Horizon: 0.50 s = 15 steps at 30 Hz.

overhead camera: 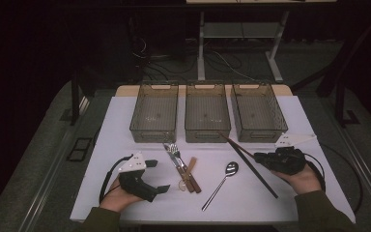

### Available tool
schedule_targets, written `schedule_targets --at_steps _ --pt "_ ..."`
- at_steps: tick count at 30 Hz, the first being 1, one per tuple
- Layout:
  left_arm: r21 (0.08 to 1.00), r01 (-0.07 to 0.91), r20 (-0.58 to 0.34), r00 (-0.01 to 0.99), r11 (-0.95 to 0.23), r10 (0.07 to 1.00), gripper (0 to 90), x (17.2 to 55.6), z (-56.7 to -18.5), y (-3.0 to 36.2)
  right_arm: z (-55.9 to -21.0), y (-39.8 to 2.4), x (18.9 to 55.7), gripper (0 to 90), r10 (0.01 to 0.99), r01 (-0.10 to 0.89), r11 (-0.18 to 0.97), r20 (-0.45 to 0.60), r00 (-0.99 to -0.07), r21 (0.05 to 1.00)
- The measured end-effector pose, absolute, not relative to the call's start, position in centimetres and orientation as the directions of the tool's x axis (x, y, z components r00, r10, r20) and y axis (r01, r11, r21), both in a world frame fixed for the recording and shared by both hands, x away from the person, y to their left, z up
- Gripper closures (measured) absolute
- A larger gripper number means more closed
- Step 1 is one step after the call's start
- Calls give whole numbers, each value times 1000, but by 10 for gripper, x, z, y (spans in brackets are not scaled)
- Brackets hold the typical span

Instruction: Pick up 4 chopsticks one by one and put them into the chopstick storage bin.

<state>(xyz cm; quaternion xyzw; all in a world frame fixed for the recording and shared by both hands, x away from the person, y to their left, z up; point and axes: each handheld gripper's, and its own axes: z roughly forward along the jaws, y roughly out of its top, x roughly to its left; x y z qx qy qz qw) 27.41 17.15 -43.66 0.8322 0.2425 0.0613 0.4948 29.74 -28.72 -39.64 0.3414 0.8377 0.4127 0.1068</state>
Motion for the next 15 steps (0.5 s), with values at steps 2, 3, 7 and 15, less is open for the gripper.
schedule_targets --at_steps 2,3,7,15 --pt "857 342 -139 874 -386 466 4 274 -436 171 -396 -285 299 848 658 486 424 109 -745 764" --pt "856 342 -138 874 -387 466 4 274 -435 171 -397 -284 300 848 656 483 422 110 -747 768" --pt "856 340 -134 874 -389 468 4 275 -435 169 -395 -275 303 848 646 479 422 116 -755 769" --pt "858 335 -129 874 -389 468 4 277 -435 169 -389 -262 308 848 642 465 407 116 -758 786"
